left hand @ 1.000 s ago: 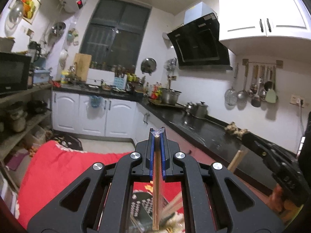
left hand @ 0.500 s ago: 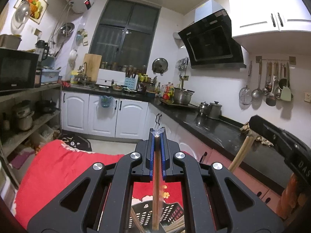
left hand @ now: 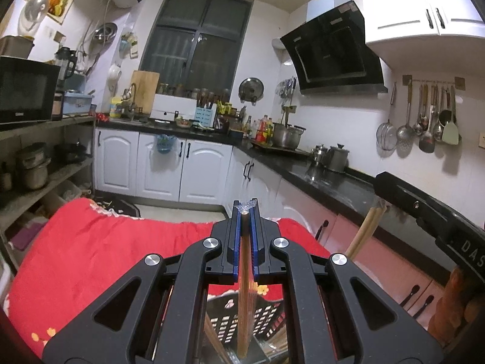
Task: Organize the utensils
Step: 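Lower the chopstick into a caddy compartment and open the left gripper, then move the left gripper back down to the chopstick pile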
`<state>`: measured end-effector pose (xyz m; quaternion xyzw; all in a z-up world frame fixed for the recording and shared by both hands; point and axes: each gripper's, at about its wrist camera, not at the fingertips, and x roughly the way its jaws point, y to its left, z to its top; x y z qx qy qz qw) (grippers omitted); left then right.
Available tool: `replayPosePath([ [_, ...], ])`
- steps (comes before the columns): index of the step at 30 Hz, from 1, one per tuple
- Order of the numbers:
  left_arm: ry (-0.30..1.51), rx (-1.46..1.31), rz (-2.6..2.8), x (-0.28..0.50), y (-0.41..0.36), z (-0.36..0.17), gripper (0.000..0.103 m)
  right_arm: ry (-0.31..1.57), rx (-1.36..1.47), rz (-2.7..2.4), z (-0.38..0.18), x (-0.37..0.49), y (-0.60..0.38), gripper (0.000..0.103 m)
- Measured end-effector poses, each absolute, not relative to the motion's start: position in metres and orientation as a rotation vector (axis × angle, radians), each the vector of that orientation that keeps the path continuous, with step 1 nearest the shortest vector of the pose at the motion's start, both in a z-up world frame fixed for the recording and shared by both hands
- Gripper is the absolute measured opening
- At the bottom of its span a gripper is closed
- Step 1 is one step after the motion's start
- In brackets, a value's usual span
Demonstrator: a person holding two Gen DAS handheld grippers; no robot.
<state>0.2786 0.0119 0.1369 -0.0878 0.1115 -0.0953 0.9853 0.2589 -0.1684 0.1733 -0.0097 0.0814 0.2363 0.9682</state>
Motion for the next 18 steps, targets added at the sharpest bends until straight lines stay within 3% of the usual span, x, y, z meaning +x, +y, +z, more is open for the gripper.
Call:
replayPosePath([
  [6,0.275,-0.179,-0.192,0.280,0.014,0.123,0.003,0.215,-0.030,0.470,0.160,0.260,-0.167,0.005],
  [9,0.302,-0.181,-0.190,0.279,0.015,0.117,0.004,0.228,-0.019,0.466,0.155,0.258,-0.171,0.022],
  [18,0.317,-0.205,-0.196,0.265,0.025,0.116,0.039,0.249,-0.009,0.452,0.149,0.252,-0.187,0.043],
])
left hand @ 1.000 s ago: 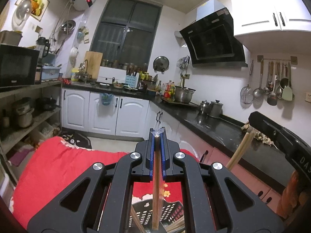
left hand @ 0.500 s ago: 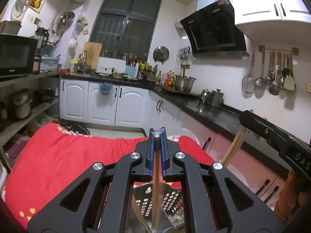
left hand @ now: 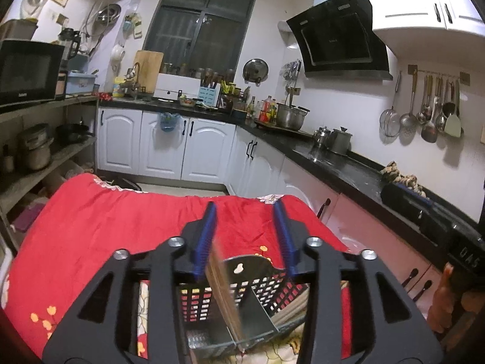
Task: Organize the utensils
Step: 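Move the left gripper back down to the chopstick pile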
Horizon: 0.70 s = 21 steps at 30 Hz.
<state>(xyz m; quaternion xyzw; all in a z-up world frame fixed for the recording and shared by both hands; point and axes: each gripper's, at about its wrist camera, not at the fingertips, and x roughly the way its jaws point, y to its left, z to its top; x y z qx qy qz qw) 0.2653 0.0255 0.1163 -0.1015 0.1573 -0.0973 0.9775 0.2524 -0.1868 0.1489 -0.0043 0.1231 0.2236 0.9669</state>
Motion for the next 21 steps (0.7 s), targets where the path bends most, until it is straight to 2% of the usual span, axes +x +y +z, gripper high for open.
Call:
replayPosePath([
  [15,0.308,-0.241,-0.213,0.228,0.040,0.127,0.091,0.250,-0.007,0.458,0.147,0.232,-0.205,0.062],
  [21,0.320,-0.268,-0.201,0.208,0.051,0.123,0.092,0.252,-0.023,0.465,0.143,0.215,-0.210,0.068],
])
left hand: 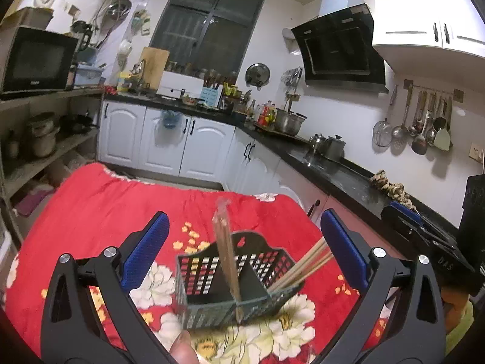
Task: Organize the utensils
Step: 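Move the left gripper back down to the chopstick pile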
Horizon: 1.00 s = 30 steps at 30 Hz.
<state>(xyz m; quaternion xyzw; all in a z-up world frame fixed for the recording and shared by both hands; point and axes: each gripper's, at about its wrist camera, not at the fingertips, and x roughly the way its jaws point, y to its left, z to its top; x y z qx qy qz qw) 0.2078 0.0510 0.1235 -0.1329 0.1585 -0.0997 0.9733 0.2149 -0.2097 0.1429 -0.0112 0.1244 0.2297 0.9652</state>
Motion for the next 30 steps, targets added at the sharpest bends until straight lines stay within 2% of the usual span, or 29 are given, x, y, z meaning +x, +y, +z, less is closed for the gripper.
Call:
replayPosePath([
  [4,0.339,-0.285,-0.193,0.194,0.057,0.116,0.092,0.253,-0.018,0.476,0.139,0.203,-0.213,0.071],
  [19,0.399,-0.329,-0.150,0.144,0.072,0.082,0.092,0.289,-0.060,0.539,0.117,0.173,-0.200,0.071],
  [30,0.528,-0.354,-0.085,0.131,0.092,0.040,0.092,0.342,-0.079,0.567,0.101,0.169,-0.186,0.071],
])
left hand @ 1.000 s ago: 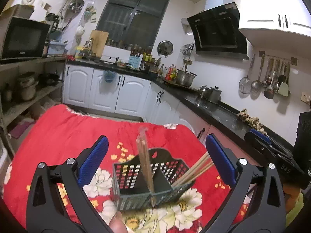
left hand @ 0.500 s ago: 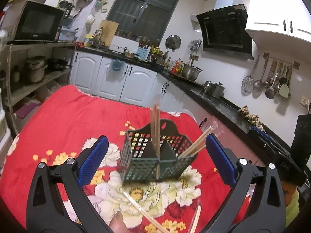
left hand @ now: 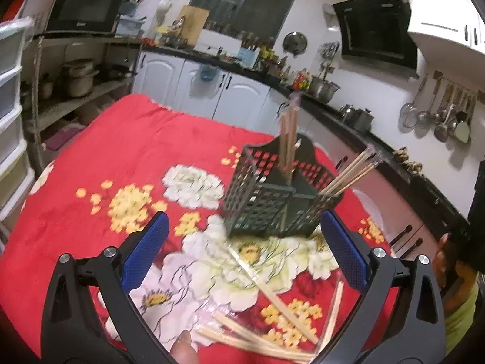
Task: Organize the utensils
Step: 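Move the left gripper back down to the chopstick pile, then close the left gripper on a chopstick while the right gripper grasps another chopstick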
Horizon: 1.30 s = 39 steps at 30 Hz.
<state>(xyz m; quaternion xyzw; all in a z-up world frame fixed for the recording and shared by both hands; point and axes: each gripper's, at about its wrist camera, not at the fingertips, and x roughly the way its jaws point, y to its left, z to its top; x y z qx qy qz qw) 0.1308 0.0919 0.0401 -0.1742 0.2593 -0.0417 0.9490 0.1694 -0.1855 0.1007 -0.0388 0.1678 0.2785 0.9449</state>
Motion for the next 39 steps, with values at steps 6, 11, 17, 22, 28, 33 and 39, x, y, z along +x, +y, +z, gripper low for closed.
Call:
replayPosePath([
  [6,0.591,-0.358,-0.076,0.126,0.095,0.019,0.092,0.367,-0.097,0.582,0.092,0.168,-0.179,0.071],
  [11,0.625,-0.370,-0.050,0.122,0.097,0.008,0.092,0.394,-0.102,0.605,0.084,0.170,-0.175,0.071],
  [17,0.656,-0.362,-0.039,0.114,0.100,0.001,0.092,0.421,-0.119,0.624,0.077,0.173,-0.169,0.071],
  [22,0.683,-0.348,-0.032,0.108,0.099,-0.006,0.092,0.449,-0.146,0.644,0.069,0.175,-0.159,0.071],
  [28,0.712,-0.346,-0.032,0.101,0.100,-0.014,0.092,0.490,-0.177,0.674,0.060,0.179,-0.148,0.070],
  [33,0.722,-0.373,-0.038,0.093,0.104,-0.016,0.088,0.548,-0.203,0.703,0.051,0.185,-0.138,0.059],
  [39,0.776,-0.425,-0.109,0.089,0.104,-0.024,0.063,0.644,-0.236,0.760,0.031,0.193,-0.119,0.042],
])
